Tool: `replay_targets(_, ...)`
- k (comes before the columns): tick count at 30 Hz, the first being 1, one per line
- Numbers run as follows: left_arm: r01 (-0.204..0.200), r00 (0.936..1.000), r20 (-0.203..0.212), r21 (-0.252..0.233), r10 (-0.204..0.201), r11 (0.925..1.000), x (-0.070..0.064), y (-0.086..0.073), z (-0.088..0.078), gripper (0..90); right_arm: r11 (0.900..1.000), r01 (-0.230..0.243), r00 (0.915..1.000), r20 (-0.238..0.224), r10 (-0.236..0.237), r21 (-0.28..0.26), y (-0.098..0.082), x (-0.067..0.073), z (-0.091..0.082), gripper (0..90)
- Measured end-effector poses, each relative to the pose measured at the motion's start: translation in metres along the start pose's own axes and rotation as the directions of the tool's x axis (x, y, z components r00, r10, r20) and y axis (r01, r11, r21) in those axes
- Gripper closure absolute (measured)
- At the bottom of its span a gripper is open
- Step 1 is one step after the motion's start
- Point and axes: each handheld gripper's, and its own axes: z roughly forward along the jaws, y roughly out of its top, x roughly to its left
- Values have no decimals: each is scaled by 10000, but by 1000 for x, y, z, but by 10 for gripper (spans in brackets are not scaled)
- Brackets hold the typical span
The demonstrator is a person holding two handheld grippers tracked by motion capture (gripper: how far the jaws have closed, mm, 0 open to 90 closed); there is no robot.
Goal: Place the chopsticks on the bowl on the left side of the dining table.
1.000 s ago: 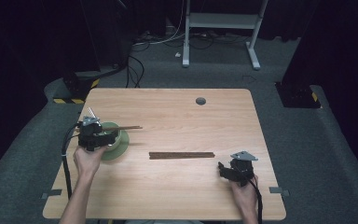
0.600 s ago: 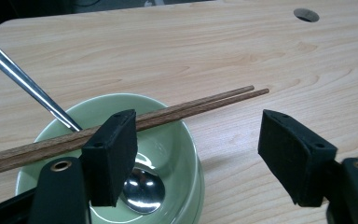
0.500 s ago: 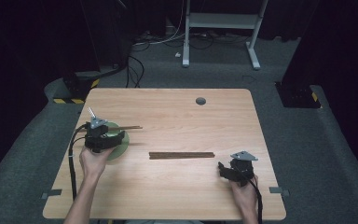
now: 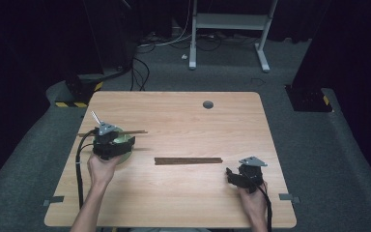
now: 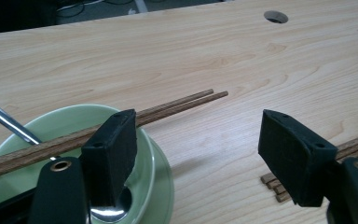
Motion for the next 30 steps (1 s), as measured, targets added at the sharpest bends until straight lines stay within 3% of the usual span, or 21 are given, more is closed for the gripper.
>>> replay_targets(18,-101,9978,655,-169,112,9998,-19,-6,2,280,10000,-2,10000,1,2,0,0,0,0,245)
replay_targets(30,-180,9967,787,-316,205,9993,-28,-15,2,280,10000,-1,10000,0,1,1,0,0,0,245)
